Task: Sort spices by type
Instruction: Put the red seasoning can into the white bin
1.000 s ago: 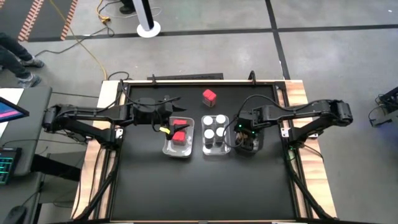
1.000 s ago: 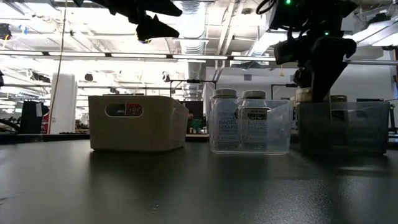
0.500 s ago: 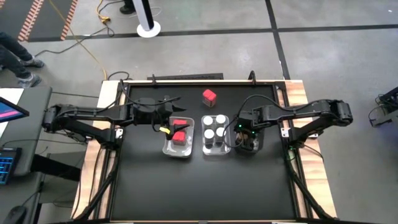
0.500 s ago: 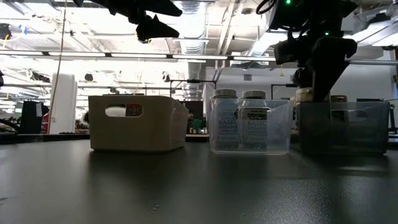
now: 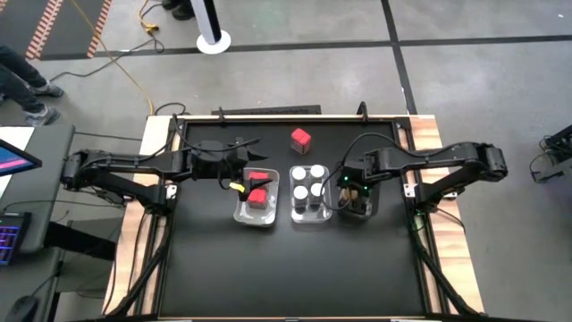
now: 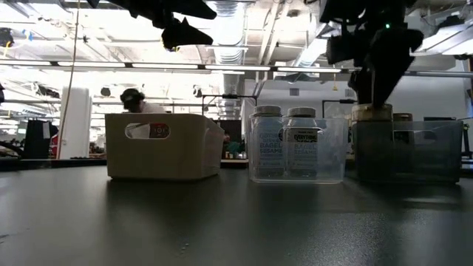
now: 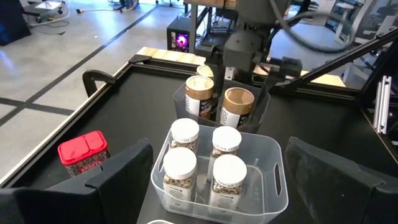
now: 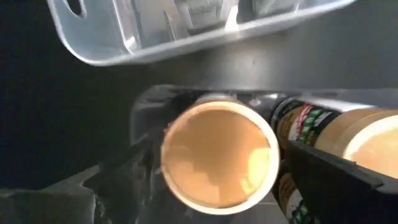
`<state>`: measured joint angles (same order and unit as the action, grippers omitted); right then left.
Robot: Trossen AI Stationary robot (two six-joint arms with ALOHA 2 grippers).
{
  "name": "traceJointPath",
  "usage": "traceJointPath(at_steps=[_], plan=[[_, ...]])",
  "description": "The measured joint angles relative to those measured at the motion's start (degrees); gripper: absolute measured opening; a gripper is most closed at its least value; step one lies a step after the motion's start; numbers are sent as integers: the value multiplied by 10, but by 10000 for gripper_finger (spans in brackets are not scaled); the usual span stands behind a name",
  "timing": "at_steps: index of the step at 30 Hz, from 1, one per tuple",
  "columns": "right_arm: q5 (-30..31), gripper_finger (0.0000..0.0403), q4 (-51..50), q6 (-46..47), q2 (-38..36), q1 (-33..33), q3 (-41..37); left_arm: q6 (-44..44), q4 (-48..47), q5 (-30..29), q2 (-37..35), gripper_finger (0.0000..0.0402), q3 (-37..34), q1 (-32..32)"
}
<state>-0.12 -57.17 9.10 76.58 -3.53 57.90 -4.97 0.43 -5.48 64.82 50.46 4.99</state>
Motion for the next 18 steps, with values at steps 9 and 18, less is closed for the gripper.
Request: traceJointPath(at_steps=[9,18], plan=[[0,393,-70,3,-21,0,77,6,-2,0,0,353,0,0],[0,393,-73,96,-108,0,92,6,-12,0,0,353,0,0]])
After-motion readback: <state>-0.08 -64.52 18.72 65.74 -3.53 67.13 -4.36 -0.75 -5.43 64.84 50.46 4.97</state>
